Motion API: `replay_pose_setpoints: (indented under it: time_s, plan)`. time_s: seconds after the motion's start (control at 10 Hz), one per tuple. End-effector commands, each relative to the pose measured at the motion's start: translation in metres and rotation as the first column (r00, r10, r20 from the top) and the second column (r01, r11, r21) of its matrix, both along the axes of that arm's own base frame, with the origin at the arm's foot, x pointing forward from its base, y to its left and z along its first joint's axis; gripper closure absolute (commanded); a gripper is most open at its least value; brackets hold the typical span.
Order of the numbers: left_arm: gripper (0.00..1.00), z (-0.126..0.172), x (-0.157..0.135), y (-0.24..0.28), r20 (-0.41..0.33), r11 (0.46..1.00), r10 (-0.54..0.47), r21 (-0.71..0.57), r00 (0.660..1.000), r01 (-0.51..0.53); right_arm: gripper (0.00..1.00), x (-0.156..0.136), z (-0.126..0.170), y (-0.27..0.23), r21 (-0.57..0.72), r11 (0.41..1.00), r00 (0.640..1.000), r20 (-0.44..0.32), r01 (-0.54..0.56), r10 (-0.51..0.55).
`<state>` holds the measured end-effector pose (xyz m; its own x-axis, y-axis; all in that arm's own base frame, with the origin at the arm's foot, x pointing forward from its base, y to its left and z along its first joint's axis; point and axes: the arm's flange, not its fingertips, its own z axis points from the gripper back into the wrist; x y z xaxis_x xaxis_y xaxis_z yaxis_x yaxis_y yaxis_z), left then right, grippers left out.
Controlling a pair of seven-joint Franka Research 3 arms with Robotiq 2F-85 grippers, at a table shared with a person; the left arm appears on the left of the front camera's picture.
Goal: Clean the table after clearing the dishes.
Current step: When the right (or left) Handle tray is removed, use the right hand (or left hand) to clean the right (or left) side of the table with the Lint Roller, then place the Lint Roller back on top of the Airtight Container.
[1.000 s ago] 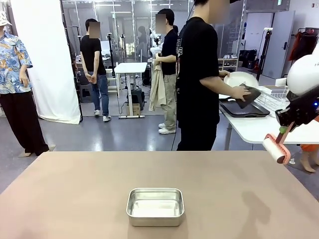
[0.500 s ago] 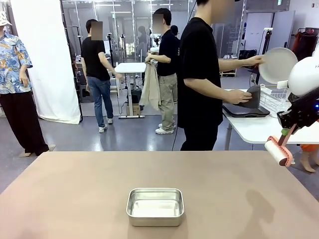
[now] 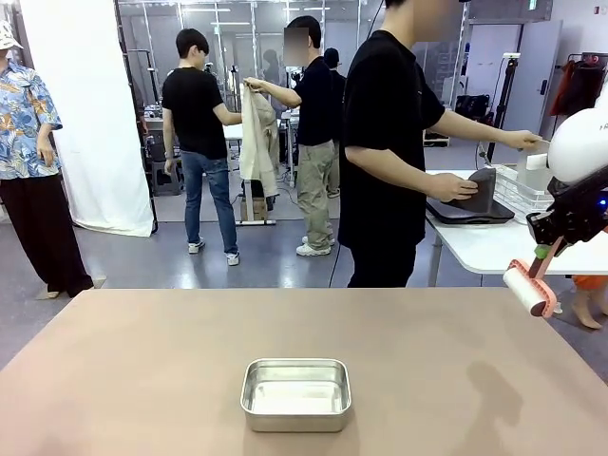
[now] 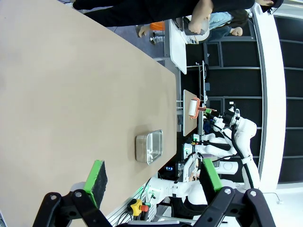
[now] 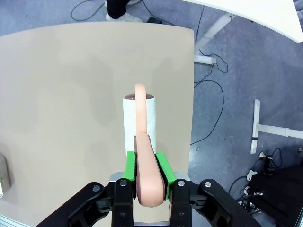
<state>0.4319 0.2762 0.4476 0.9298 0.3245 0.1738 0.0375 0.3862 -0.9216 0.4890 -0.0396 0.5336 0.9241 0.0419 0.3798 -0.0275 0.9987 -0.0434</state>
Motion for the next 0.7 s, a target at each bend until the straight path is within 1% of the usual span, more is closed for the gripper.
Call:
replay_pose_setpoints:
  time_s: [0.0,0.6]
  plan:
    - [0.0,0.0017,-0.0017,0.0015,0.003,1.0,0.002,-0.001,1.0,-0.002,0.77,-0.0013,0.0013,0.0005,0.011,1.0,1.0,0.018,-0.009,0.009]
    - [0.0,0.0017,-0.0017,0.0015,0.003,1.0,0.002,-0.001,1.0,-0.002,0.77,-0.0013,0.0013,0.0005,0.011,1.0,1.0,0.018,-0.009,0.009]
